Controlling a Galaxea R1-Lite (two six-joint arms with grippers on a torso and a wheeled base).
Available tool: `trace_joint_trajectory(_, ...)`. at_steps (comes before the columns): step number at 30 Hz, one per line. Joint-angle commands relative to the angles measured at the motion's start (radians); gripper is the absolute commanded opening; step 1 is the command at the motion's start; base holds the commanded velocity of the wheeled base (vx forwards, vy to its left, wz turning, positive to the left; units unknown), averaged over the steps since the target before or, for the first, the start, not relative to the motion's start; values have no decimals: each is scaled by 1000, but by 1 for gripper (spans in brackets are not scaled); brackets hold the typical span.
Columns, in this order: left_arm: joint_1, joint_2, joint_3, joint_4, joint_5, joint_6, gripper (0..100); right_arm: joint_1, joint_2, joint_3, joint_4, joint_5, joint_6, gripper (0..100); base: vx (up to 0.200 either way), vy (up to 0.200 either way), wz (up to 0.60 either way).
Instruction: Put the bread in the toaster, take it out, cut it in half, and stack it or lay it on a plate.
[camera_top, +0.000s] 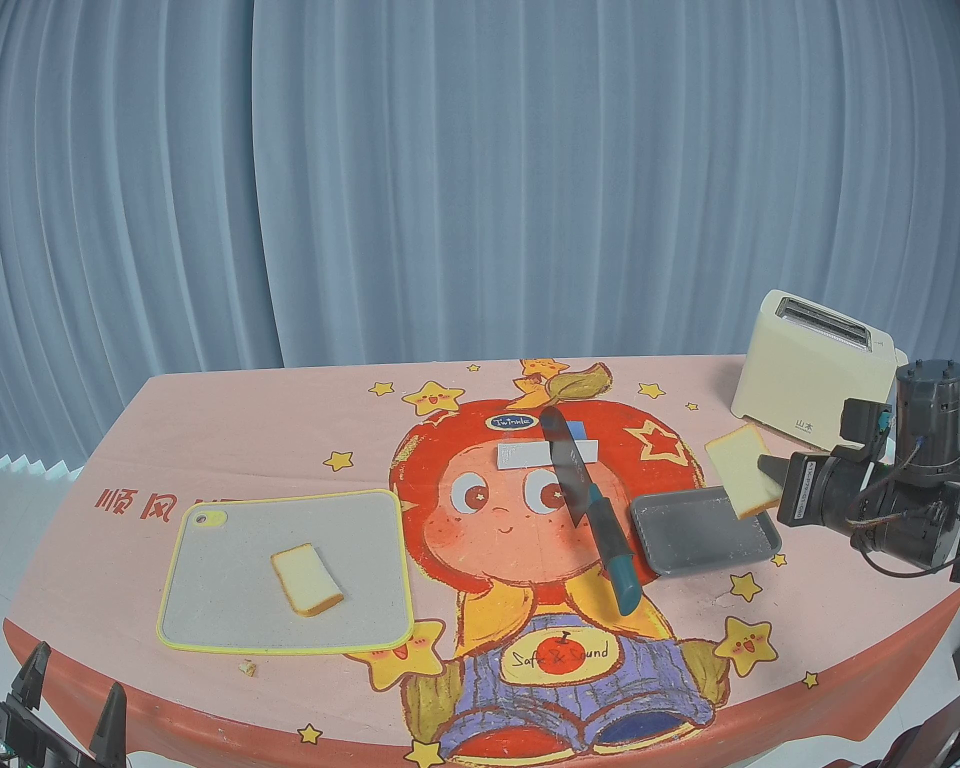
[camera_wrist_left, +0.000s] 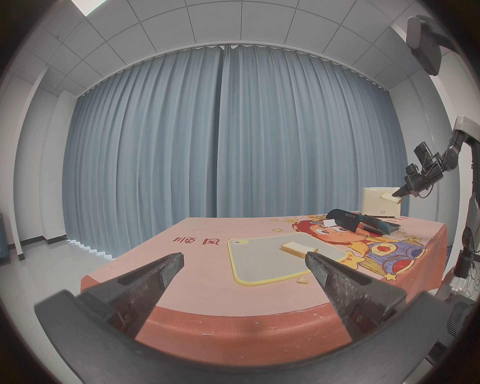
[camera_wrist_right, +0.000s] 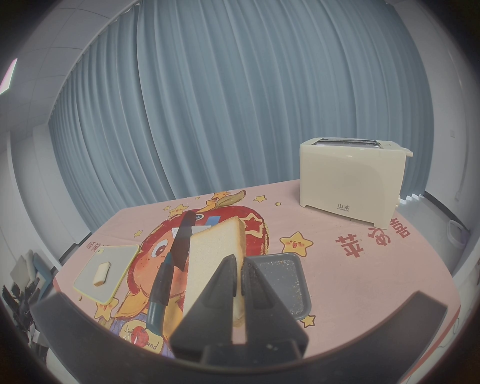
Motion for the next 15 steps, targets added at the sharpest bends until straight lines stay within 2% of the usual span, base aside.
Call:
trace_joint_trajectory(1,0,-10,18,0,-1,0,100,1,37,2,-2,-1,0,0,0,0,0)
trace_joint_trajectory(15,0,-10,18,0,0,0,100,-1,92,7,-1,1,2,0,0,0,0)
